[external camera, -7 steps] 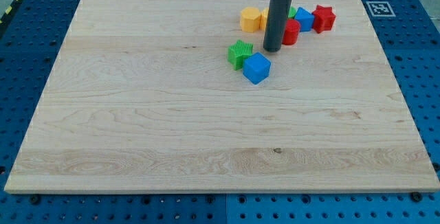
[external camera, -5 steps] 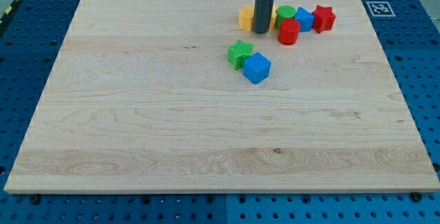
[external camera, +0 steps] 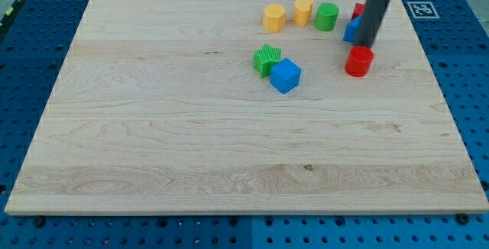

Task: Place the red circle right to the cube

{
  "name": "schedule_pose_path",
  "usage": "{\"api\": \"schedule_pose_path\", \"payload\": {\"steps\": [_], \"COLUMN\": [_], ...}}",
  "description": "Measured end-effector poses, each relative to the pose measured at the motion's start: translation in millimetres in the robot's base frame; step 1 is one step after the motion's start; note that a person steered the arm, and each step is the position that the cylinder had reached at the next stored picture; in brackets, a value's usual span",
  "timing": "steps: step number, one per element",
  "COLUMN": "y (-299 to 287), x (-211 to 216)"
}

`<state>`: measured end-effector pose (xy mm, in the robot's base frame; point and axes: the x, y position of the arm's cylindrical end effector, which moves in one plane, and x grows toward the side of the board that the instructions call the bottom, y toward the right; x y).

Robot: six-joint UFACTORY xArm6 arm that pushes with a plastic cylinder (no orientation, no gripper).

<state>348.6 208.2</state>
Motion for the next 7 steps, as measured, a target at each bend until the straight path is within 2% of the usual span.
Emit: {"api": "schedule_pose_path", "payload": {"steps": [1, 2, 4, 7], "y": [26, 23, -16, -39], "x": [0, 10, 54, 63]}}
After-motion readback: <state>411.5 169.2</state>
